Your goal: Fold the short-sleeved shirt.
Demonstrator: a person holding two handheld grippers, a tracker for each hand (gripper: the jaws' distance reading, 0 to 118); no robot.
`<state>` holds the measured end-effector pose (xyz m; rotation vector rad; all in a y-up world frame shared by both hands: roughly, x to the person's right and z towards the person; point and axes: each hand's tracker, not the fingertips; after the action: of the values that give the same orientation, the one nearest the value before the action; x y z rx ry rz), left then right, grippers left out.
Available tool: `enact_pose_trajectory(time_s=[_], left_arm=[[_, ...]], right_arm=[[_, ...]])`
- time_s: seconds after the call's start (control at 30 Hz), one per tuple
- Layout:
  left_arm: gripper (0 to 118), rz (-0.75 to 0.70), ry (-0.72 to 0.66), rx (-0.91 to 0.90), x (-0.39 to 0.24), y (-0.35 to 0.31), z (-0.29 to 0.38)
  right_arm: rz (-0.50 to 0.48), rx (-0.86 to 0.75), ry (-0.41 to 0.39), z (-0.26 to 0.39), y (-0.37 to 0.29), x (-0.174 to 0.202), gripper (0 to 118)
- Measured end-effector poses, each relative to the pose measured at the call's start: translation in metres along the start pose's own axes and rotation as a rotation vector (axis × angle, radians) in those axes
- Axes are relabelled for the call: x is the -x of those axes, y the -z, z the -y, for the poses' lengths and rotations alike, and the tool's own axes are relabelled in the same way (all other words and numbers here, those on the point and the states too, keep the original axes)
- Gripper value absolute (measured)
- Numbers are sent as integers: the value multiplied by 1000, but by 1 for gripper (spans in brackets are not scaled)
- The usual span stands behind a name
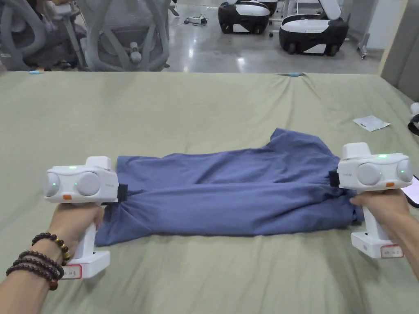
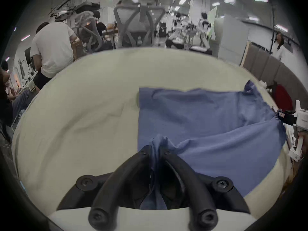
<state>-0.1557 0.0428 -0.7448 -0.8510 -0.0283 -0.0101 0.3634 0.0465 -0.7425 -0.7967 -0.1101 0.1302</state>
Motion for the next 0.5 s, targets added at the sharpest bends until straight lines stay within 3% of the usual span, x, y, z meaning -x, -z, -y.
enact_pose_trajectory(time_s=[0.03, 0.07, 0.1, 0.13, 0.17, 0.2, 0.23, 0.27, 0.3, 0.37, 0.43, 0.47, 0.5], left_arm=[[8, 1, 0, -3, -1, 6, 3], [10, 6, -4, -8, 0, 7, 4], [19, 11, -8, -18, 0, 6, 5], [36, 15, -17, -39, 1, 3, 4], [44, 10, -21, -49, 3, -2, 5], [54, 13, -21, -60, 4, -7, 5], [73, 15, -20, -64, 6, -14, 7], [108, 15, -21, -67, 6, -20, 9], [118, 17, -29, -87, 7, -31, 13], [108, 43, -44, -141, 9, -55, 24], [82, 43, -56, -128, 9, -75, 41], [43, 50, -54, -124, 10, -80, 47], [6, 51, -48, -121, 11, -84, 54]], right_arm=[[-3, 12, -7, 5, 7, 2, 8], [-9, 4, -9, 8, 9, 2, 22], [-15, -24, -12, 12, 7, 1, 46], [-10, -59, -14, 11, 1, 0, 79], [-6, -66, -6, 10, -3, -1, 79], [12, -64, 9, 10, -12, -3, 89], [8, -69, 22, 13, -24, -6, 109], [-14, -119, 51, 18, -36, -7, 118], [-34, -134, 64, 20, -46, -7, 112], [-33, -107, 39, 32, -68, -3, 99], [-35, -71, 6, 50, -86, 4, 71], [-28, -69, 2, 57, -93, 4, 36], [-19, -63, -1, 65, -98, 5, 10]])
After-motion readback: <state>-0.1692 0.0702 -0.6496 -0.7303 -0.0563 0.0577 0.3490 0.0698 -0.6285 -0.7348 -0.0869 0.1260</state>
